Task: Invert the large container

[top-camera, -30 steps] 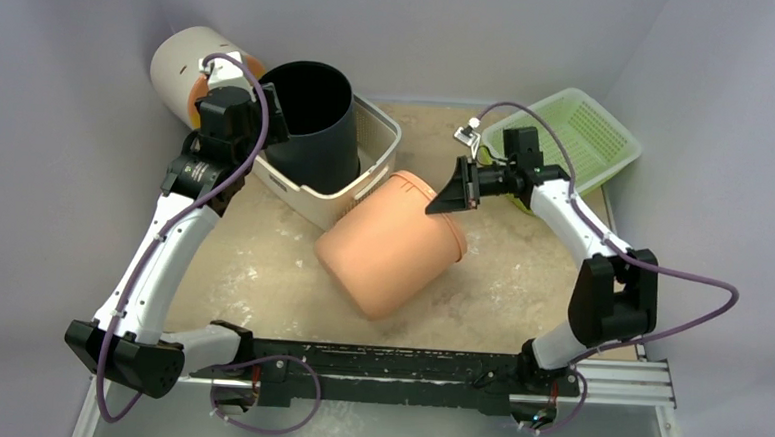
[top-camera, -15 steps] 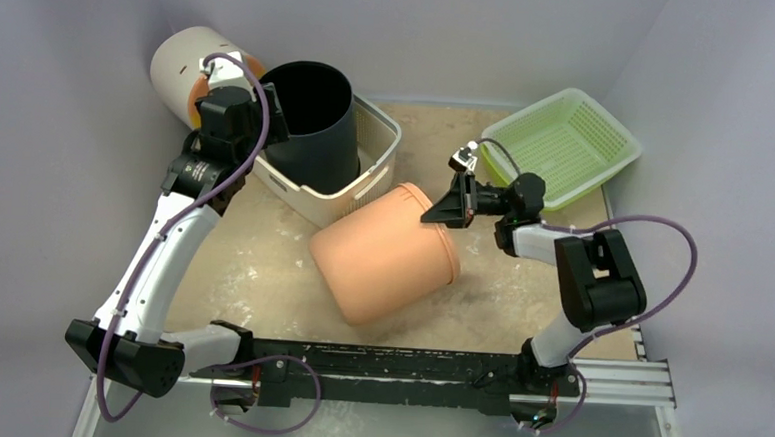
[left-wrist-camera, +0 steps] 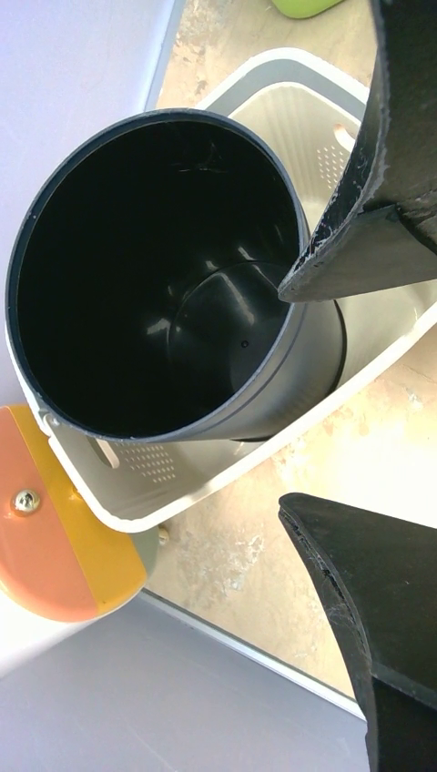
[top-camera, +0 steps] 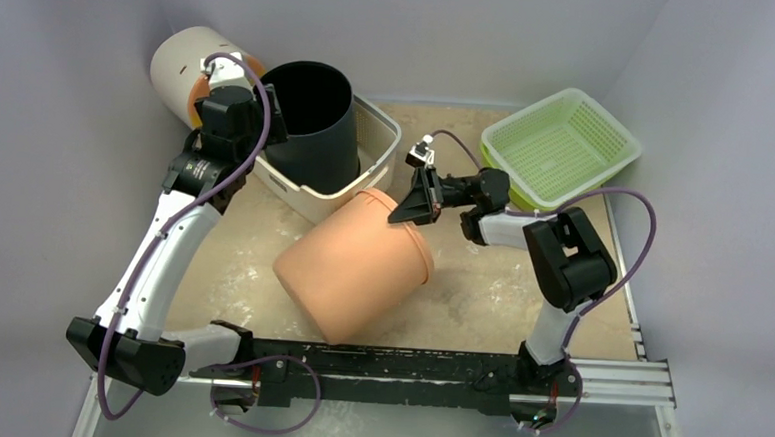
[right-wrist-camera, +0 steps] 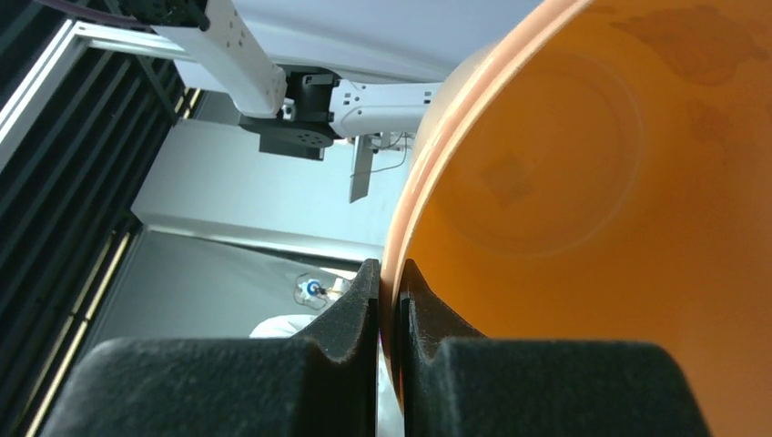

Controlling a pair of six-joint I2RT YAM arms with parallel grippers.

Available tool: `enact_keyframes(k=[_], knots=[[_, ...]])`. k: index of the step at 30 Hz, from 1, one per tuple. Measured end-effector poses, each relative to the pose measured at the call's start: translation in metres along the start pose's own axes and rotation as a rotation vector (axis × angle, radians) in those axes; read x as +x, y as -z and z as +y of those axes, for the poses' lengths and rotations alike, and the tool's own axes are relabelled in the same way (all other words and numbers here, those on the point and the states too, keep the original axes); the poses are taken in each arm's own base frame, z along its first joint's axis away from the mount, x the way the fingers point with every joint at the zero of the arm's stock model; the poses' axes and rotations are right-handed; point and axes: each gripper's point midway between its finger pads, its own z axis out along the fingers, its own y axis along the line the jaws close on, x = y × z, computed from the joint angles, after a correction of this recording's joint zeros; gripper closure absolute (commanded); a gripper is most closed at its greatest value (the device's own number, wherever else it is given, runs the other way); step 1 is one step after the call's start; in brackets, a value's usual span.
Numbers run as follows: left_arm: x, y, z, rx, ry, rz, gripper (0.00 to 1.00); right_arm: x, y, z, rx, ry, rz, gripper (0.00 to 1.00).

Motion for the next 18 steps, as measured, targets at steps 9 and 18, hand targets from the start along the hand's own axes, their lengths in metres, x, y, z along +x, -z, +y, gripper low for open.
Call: enact_keyframes(k=[9, 18], knots=[[-0.007, 0.004, 0.003, -0.014, 0.002, -0.009, 0.23, -0.002, -0.01, -0.022, -0.01, -0.076, -0.024, 0.93], [-0.009, 0.008, 0.008, -0.035, -0.005, -0.007, 0.23, -0.022, 0.033, -0.039, 0.005, -0.121, -0.183, 0.86]])
